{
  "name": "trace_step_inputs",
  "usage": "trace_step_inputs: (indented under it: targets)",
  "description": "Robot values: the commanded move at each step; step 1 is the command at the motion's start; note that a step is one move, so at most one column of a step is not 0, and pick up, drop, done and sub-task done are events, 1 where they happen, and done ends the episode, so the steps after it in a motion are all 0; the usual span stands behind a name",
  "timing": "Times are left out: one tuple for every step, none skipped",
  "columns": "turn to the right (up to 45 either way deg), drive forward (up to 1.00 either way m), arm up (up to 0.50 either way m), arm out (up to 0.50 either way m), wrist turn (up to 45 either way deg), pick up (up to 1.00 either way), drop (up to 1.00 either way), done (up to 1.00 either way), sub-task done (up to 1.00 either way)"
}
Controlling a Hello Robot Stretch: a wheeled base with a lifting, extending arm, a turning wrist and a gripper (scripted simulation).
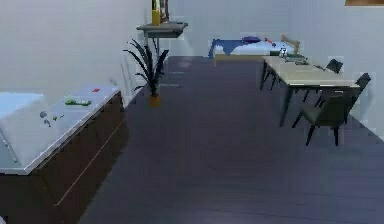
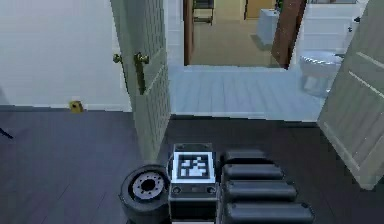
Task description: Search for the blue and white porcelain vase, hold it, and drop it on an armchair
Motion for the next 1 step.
trace_step_inputs:
  targets:
    - [-45.0,0.0,0.0,0.0,0.0,0.0,0.0,0.0,0.0]
